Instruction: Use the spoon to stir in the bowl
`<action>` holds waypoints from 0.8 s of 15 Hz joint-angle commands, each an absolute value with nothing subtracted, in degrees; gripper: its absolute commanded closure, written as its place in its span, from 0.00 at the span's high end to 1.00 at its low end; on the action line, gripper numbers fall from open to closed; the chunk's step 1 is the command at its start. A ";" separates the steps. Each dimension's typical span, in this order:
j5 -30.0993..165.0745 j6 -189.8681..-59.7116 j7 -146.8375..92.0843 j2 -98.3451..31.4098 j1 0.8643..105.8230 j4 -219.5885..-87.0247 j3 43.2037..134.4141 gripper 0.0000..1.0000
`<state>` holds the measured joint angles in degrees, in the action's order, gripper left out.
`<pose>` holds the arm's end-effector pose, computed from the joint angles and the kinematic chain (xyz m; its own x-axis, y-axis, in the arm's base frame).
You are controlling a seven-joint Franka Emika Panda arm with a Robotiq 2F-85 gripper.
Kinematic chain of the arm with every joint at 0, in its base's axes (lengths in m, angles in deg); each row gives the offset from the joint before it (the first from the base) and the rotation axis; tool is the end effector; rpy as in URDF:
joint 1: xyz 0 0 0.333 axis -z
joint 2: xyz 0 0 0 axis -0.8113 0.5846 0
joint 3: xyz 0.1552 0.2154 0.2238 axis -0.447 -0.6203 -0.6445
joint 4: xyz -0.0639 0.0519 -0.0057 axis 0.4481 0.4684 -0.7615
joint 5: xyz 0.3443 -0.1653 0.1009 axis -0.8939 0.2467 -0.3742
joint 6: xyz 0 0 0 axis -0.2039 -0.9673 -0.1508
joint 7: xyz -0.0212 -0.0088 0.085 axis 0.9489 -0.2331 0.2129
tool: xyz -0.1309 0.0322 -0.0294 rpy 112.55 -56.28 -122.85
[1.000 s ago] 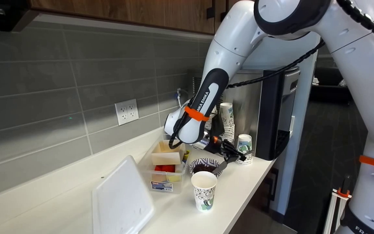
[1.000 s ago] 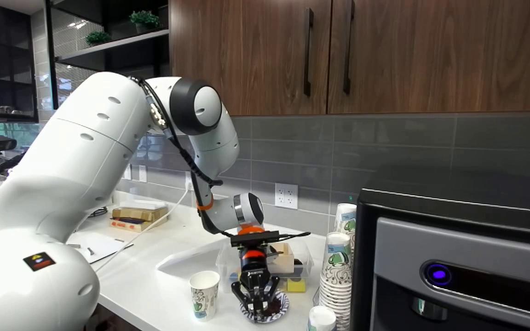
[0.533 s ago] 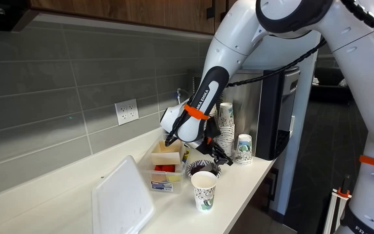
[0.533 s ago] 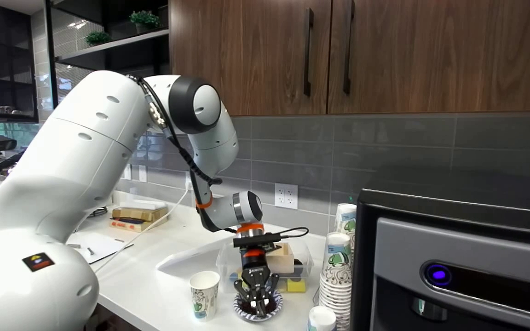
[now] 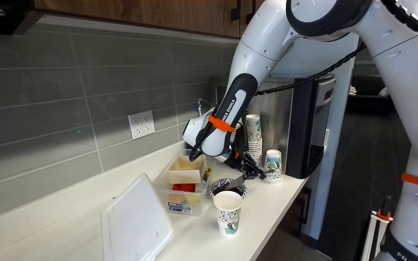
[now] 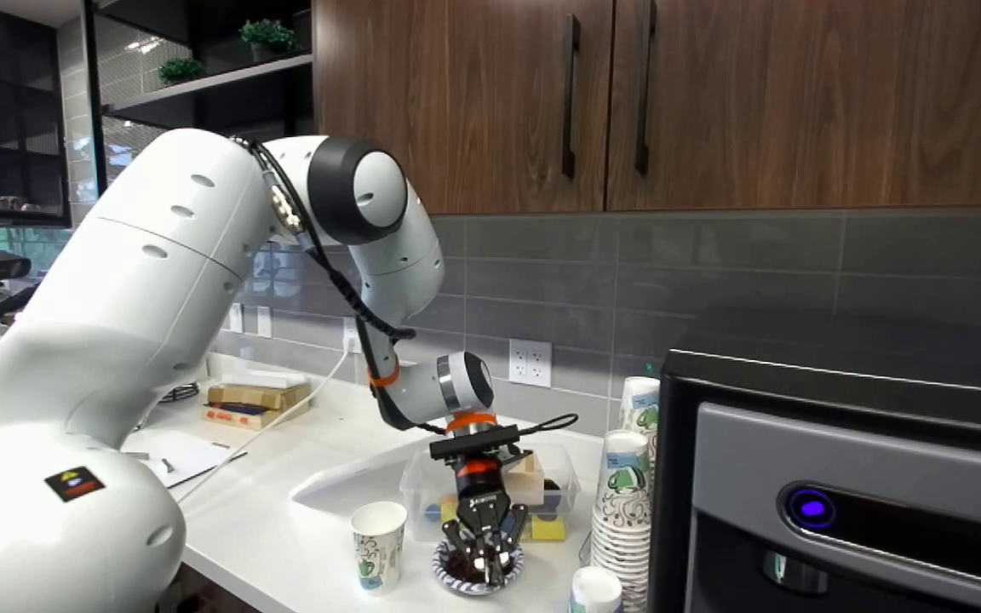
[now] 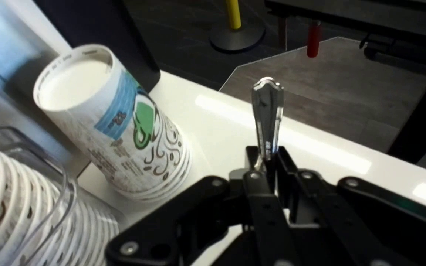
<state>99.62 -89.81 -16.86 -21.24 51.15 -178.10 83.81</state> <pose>0.5064 -0.0332 0.1773 0.5987 0.2287 -0.7676 0.5966 -0.7668 0.2368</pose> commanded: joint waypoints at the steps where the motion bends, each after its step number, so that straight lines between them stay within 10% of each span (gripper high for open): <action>1: 99.37 -80.26 -16.40 -19.93 49.98 -176.58 84.18 0.03; 12: 99.07 -80.09 -5.36 -19.91 51.62 -178.00 79.75 0.03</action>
<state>99.45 -76.85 -6.53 -19.09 50.70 -177.67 80.76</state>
